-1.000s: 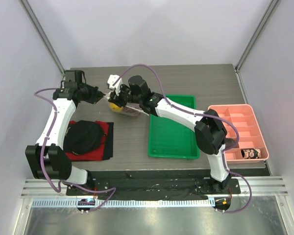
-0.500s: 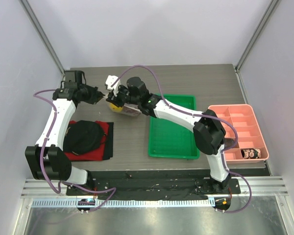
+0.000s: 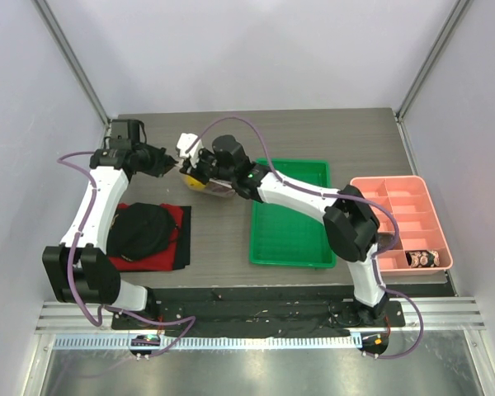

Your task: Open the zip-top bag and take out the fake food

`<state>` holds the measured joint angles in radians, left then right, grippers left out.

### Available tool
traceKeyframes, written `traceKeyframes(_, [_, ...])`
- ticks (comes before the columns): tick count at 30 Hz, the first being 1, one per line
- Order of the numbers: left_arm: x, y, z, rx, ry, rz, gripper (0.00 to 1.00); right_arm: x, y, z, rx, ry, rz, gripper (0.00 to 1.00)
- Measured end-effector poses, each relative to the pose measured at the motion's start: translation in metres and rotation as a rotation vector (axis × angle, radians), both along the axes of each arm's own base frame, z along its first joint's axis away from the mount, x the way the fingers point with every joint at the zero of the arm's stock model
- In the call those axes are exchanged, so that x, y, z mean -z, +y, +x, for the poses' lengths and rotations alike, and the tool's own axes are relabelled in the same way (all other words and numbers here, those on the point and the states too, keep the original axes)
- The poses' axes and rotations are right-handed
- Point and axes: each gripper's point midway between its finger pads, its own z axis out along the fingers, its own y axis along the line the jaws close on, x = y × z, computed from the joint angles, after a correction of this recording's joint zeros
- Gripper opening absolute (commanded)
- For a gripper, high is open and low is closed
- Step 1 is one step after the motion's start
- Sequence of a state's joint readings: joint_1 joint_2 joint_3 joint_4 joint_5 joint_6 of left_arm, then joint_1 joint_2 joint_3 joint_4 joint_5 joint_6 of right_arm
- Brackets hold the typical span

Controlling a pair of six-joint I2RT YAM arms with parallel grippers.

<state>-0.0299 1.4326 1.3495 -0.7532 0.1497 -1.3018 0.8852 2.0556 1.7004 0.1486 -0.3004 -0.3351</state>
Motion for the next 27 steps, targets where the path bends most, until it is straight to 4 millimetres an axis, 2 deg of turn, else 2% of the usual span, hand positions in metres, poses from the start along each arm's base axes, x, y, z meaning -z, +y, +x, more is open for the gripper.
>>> traceKeyframes(2, [0.0,-0.002,-0.001,0.006,0.003,-0.005,0.0,0.001,-0.007,-0.002,0.019,-0.012,-0.007,0.01])
traceKeyframes(6, [0.001,-0.001,-0.003,0.01,0.025,-0.018,0.0,0.008,-0.036,-0.016,0.074,-0.019,-0.047,0.01])
traceKeyframes(12, [-0.008,0.016,0.018,-0.006,0.002,-0.002,0.0,0.01,-0.078,-0.032,0.148,-0.019,-0.074,0.01])
traceKeyframes(18, [-0.013,0.023,0.024,0.008,-0.014,0.027,0.0,0.016,-0.113,-0.046,0.203,-0.011,-0.094,0.01])
traceKeyframes(22, [-0.021,0.023,0.03,0.023,-0.036,0.033,0.0,0.019,-0.13,-0.058,0.221,0.019,-0.077,0.01])
traceKeyframes(27, [-0.023,0.021,0.037,0.047,-0.049,0.032,0.0,0.021,-0.14,-0.067,0.237,0.059,-0.061,0.02])
